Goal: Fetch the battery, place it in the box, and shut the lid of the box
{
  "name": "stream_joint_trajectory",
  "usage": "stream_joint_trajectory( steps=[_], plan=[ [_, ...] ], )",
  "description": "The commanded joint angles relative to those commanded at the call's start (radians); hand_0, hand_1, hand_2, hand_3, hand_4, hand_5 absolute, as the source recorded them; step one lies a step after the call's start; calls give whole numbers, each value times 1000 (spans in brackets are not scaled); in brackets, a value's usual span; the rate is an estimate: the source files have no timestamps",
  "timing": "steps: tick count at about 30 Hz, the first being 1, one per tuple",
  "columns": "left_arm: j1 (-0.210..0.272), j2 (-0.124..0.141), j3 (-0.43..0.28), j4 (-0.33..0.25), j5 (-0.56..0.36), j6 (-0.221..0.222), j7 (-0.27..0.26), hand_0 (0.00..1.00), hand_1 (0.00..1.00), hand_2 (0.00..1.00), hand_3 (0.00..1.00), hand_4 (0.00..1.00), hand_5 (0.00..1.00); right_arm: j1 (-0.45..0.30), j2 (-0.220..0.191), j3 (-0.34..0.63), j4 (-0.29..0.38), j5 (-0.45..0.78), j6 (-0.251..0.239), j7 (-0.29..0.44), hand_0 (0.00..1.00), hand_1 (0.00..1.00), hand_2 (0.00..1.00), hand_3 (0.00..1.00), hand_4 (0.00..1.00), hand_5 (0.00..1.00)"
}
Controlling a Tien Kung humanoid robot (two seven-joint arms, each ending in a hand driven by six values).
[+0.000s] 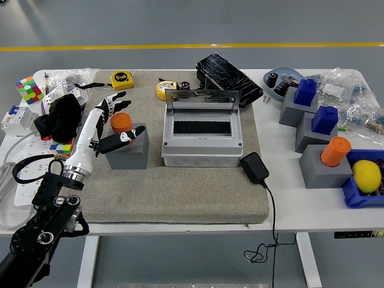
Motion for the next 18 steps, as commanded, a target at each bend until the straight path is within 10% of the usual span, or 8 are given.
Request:
stream_joint_trajectory(
  steps=[11, 12, 17, 18],
  plan=[
    [-17, -18, -3, 41, -9, 2, -20, 670, 654, 650, 804, 998, 2, -7, -3, 2, 0, -9, 3, -4, 748, 714, 724, 724, 998, 544],
    [-18, -20, -2, 42, -11, 2, -21, 528, 513, 533, 713, 921, 2, -7, -3, 1, 0, -7, 3, -3, 748, 714, 725, 724, 998, 545],
    [-27, -22, 4, 52, -41, -6, -34, 528, 513, 533, 713, 921, 2, -6, -2, -9, 0, 1, 4, 0, 748, 714, 725, 724, 998, 545],
    [-28, -22, 5, 56, -48, -7, -37, 468, 424, 407, 614, 871, 2, -6, -3, -13, 0, 2, 4, 1, 749, 714, 724, 724, 998, 544]
  ],
)
